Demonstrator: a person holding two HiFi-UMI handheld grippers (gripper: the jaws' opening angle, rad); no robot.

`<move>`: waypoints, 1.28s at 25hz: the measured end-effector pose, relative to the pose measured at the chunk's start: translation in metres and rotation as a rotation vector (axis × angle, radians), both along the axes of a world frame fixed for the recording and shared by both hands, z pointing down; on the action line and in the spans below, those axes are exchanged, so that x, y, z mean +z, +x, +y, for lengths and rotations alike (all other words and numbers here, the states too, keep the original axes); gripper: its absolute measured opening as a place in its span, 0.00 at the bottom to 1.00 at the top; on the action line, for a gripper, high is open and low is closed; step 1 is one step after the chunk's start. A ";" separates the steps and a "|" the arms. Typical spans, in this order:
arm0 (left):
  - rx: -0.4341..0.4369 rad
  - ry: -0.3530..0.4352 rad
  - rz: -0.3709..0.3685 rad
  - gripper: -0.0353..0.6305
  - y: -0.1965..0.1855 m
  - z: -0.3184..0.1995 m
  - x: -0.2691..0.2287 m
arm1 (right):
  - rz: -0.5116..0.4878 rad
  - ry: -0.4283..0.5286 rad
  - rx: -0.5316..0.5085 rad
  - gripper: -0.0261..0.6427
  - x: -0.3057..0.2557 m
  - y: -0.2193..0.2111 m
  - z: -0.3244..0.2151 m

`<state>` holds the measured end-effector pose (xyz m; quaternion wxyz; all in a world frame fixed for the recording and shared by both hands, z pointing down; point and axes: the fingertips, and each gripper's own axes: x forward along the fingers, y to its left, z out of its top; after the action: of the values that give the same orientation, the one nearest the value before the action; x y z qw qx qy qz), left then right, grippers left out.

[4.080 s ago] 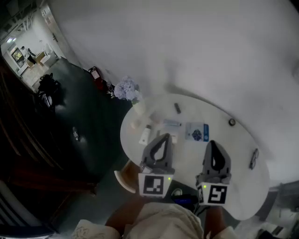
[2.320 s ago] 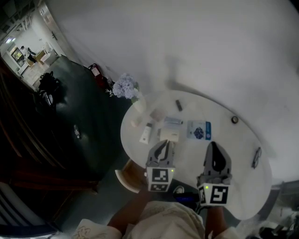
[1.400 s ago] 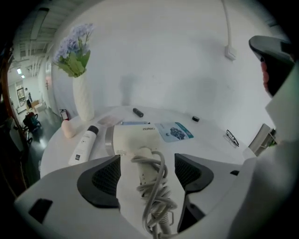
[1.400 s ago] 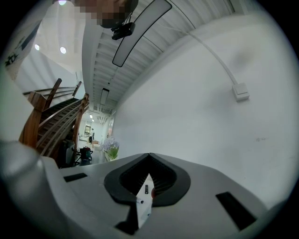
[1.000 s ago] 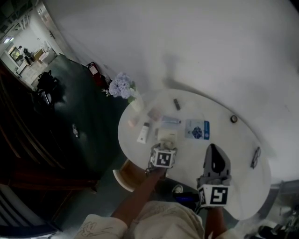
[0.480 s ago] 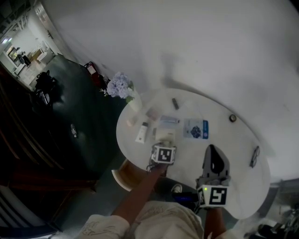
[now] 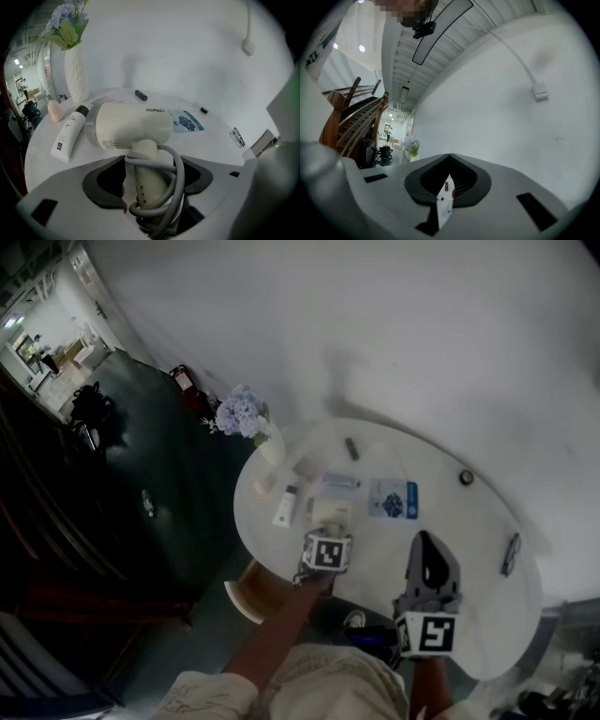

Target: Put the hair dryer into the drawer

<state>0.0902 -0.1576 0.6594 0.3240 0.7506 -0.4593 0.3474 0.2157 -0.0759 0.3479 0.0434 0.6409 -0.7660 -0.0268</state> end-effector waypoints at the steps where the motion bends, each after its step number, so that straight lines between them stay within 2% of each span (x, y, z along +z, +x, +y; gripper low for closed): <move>1: -0.001 0.004 0.005 0.54 0.000 0.001 -0.001 | 0.003 0.002 -0.001 0.04 -0.001 0.000 0.000; 6: -0.012 0.007 0.010 0.54 -0.004 0.009 -0.001 | 0.008 0.005 -0.009 0.05 -0.003 -0.003 0.002; 14: -0.012 0.136 0.050 0.53 -0.005 0.006 -0.032 | 0.010 0.013 -0.024 0.04 -0.003 -0.008 0.002; 19: -0.030 0.236 0.085 0.53 -0.008 0.007 -0.063 | 0.004 0.008 -0.026 0.04 -0.002 -0.013 0.002; 32: -0.071 0.561 0.169 0.53 -0.028 0.009 -0.188 | 0.001 0.030 -0.060 0.04 -0.007 -0.025 -0.004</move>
<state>0.0617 -0.1491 0.4719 0.1529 0.8205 -0.5349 0.1318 0.1904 -0.0797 0.3405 0.0336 0.6180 -0.7844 -0.0400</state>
